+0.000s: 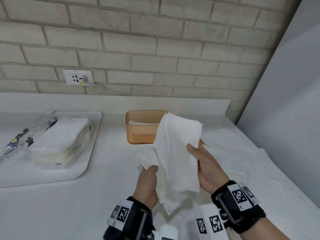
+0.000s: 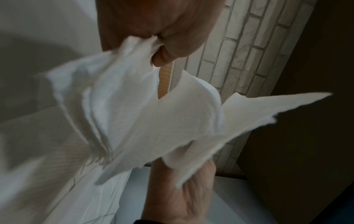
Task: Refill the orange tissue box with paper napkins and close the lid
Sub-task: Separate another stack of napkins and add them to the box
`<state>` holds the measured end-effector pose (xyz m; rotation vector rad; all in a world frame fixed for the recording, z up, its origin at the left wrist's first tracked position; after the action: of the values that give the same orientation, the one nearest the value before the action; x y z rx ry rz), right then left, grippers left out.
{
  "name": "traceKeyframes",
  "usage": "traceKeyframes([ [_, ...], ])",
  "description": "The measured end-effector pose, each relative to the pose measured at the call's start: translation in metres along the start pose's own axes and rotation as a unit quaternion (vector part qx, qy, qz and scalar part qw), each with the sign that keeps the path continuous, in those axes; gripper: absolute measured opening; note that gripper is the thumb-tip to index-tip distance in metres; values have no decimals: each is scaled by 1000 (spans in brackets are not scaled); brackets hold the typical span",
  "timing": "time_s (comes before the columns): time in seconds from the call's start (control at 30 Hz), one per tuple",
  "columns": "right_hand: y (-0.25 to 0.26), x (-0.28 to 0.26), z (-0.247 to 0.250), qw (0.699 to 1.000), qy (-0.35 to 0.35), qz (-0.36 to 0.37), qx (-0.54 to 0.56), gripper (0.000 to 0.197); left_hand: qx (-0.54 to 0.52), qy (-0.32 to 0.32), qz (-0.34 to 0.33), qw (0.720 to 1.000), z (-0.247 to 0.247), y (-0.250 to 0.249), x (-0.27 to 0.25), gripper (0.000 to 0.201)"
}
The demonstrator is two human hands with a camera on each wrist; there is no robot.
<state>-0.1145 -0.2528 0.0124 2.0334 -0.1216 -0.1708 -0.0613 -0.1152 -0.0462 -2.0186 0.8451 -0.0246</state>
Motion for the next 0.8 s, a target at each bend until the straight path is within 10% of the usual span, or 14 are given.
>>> traceKeyframes([
  [0.63,14,2,35,899,-182,16,-397,15,57,-55,-113,990,-5,-11,-1,30],
  [0.8,46,-1,33,969,-111,70,-207,12,71,-62,-118,988,-2,-14,1,30],
])
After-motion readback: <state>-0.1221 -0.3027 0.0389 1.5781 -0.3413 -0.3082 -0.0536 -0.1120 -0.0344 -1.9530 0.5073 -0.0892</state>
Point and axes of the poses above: each hand's wrist, its own x-axis towards the middle knuckle, its own z-axis out of the back of the hand, y = z × x, the point moved 1 cm from there along x, towards the middle knuckle, and after that the axes turned 8 degrees about y, right-handed, at the moved point
